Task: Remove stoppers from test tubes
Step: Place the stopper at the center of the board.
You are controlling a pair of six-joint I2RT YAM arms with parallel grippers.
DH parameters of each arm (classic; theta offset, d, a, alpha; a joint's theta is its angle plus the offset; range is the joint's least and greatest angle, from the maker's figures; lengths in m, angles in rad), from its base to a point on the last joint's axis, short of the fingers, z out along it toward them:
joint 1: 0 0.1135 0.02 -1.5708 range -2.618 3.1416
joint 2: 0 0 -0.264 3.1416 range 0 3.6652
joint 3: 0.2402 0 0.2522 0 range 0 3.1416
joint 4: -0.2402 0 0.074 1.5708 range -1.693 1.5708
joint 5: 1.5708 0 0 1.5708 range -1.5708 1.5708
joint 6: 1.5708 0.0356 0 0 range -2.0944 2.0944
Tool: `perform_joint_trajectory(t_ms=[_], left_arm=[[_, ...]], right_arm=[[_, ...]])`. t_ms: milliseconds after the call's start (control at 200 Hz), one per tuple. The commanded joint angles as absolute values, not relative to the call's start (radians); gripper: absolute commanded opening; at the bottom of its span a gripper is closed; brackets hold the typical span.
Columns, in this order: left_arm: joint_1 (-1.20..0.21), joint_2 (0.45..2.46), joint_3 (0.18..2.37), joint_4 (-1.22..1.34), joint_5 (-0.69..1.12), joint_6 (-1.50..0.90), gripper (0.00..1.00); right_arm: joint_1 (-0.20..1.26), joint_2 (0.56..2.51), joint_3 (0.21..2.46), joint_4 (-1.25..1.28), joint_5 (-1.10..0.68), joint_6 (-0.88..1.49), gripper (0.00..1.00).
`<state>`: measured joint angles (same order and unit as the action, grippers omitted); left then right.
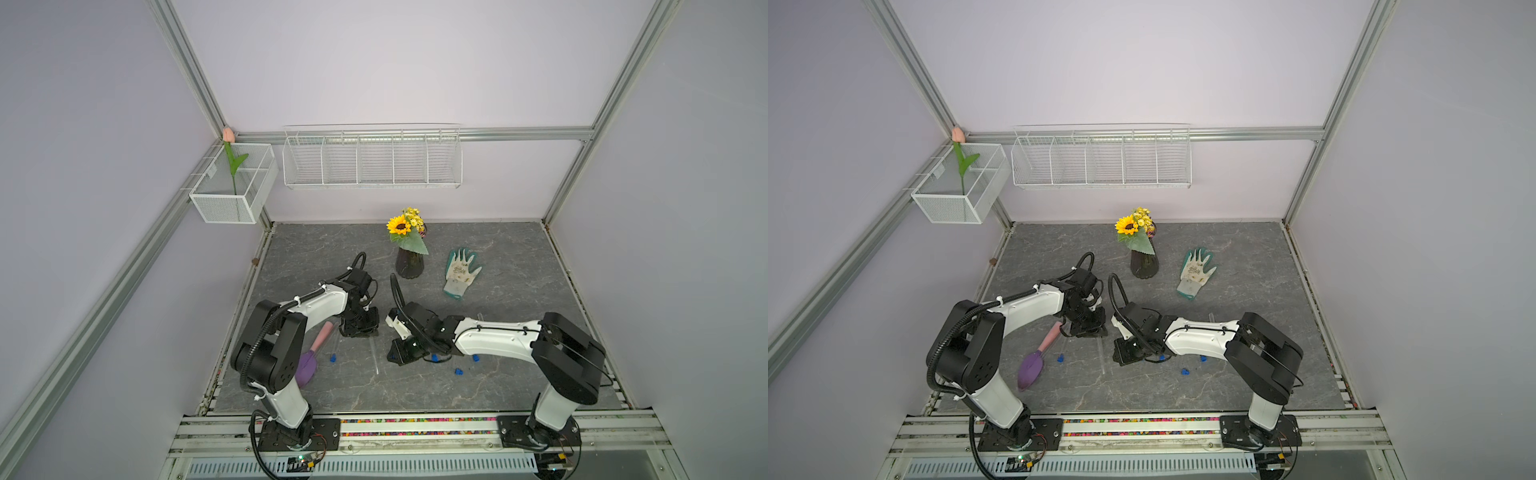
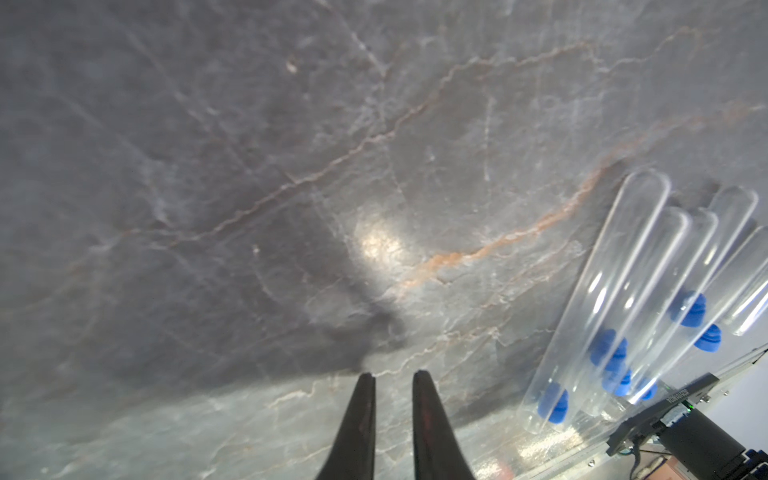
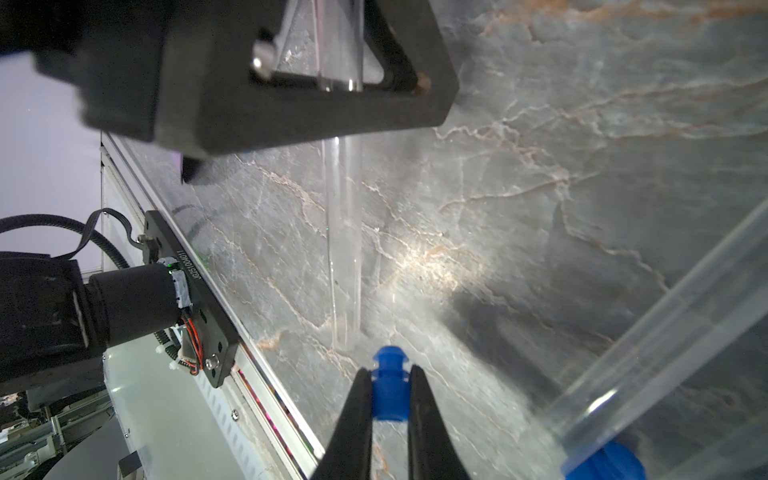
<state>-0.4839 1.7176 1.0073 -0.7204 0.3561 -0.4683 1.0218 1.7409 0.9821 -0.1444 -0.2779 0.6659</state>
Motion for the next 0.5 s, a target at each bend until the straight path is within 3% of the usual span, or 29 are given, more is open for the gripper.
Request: perform_joint_trajectory(t_ms=[0,495], left_arm=[[-0.488,1.744,1.047,-0.712,0.355,-0.446,0.00],[-0.488,1.805,1.068,-0.695,0.365,-0.454,0.03]], right_arm=[[1.014,1.761,0.983,-0.131,-0.279,0.673,0.13],[0.989,1.793,0.951,-0.100,-0.301,0.668,0.15]])
